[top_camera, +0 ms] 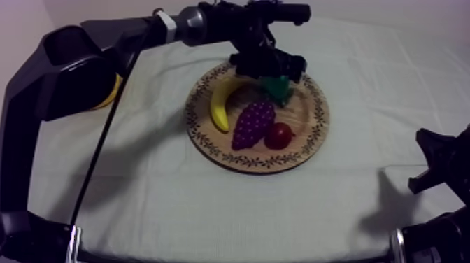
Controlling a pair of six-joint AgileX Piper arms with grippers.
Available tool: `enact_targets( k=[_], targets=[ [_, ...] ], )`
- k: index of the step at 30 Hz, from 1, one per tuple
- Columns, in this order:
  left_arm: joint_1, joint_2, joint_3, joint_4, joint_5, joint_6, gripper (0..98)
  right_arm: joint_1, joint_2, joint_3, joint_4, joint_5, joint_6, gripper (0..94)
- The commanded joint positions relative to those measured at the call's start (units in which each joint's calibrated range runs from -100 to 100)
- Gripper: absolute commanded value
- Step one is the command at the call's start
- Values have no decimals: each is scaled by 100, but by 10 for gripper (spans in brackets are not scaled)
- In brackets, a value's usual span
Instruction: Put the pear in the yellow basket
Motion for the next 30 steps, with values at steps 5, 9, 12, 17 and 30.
enact_targets(
  k=[5, 9, 12, 17, 30],
  targets=[
    [7, 167, 18, -5, 12, 73, 787, -2, -1, -1, 0, 0, 0, 3],
    [3, 197, 48, -36, 22, 102, 640, -2, -1, -1, 0, 0, 0, 3],
    [1, 113, 144, -112, 25, 119, 493, -2, -1, -1, 0, 0, 0, 3],
    [-12, -381, 617, -256, 26, 172, 406, -2, -1, -1, 0, 0, 0, 3],
    [-597, -3850, 3131, -1003, 371, 371, 434, -2, -1, -1, 0, 0, 0, 3]
  ],
)
